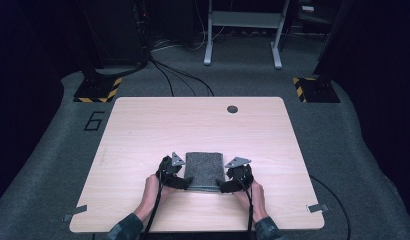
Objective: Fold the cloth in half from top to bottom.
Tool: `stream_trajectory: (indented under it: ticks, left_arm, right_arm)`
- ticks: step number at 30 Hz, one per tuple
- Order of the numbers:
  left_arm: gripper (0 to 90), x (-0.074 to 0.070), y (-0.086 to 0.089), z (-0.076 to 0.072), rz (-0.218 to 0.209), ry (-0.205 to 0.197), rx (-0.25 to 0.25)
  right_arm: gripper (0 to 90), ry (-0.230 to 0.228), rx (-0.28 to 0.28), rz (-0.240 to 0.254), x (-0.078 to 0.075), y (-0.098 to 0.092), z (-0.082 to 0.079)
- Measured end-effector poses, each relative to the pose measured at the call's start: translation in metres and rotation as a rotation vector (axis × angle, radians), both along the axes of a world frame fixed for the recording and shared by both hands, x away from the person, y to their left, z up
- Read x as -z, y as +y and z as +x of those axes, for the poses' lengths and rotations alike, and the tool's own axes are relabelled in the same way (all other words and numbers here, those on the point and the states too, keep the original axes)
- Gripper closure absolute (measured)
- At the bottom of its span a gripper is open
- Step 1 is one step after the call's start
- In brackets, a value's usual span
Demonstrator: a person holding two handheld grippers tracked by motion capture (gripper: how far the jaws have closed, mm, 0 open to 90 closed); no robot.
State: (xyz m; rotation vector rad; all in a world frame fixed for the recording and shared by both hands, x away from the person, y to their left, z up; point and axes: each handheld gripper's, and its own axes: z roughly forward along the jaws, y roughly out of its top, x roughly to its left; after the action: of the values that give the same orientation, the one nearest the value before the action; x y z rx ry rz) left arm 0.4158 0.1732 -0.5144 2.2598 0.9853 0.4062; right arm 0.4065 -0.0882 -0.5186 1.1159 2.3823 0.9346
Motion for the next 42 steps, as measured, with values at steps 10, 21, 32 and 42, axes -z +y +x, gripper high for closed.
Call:
stream_trajectory:
  ticks: [10, 21, 32, 42]
  left_arm:
    - [15.3, -0.023, 0.011, 0.017, -0.081, -0.012, -0.030]
    - [15.3, -0.008, -0.006, 0.066, 0.014, 0.023, -0.108]
    - [14.7, -0.018, 0.005, 0.047, -0.033, 0.009, -0.089]
    - [14.6, -0.013, 0.018, -0.009, -0.088, 0.023, -0.023]
  right_arm:
    - [11.7, -0.005, -0.004, 0.069, -0.026, -0.007, 0.018]
    - [12.8, 0.027, 0.085, 0.006, -0.016, 0.012, 0.072]
    - [11.6, 0.032, 0.075, 0.056, -0.020, 0.003, 0.061]
    - [11.3, 0.047, -0.008, 0.057, -0.018, 0.001, 0.005]
